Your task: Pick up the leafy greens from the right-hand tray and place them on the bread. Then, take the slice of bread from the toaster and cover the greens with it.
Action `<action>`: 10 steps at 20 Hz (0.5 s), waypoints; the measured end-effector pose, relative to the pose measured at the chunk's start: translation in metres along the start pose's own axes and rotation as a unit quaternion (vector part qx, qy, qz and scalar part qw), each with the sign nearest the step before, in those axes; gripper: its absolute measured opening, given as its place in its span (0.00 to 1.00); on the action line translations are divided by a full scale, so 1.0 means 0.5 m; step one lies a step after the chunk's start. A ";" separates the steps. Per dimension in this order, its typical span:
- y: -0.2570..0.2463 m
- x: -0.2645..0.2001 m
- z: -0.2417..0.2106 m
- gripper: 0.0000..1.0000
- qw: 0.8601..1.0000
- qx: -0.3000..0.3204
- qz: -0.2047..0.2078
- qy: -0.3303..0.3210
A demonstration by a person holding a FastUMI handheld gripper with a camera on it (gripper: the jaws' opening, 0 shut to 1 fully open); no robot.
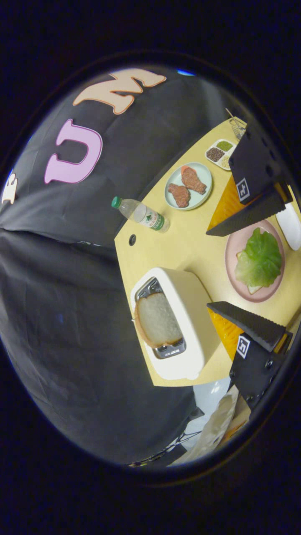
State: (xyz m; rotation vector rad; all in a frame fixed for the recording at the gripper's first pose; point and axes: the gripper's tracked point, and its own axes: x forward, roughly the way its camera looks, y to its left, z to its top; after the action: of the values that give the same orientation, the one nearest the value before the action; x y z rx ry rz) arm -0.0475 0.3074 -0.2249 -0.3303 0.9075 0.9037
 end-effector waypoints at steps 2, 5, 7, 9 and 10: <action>0.019 0.005 0.030 0.99 1.000 0.007 0.005 -0.007; 0.048 0.016 0.076 0.99 0.999 0.026 0.018 -0.020; 0.065 0.022 0.106 0.99 0.999 0.036 0.025 -0.026; 0.082 0.033 0.130 0.99 0.998 0.043 0.031 -0.029; 0.094 0.037 0.143 0.99 0.998 0.047 0.035 -0.030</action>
State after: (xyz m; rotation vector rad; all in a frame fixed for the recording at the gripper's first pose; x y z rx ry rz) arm -0.0410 0.3880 -0.1919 -0.1911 0.9072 0.9272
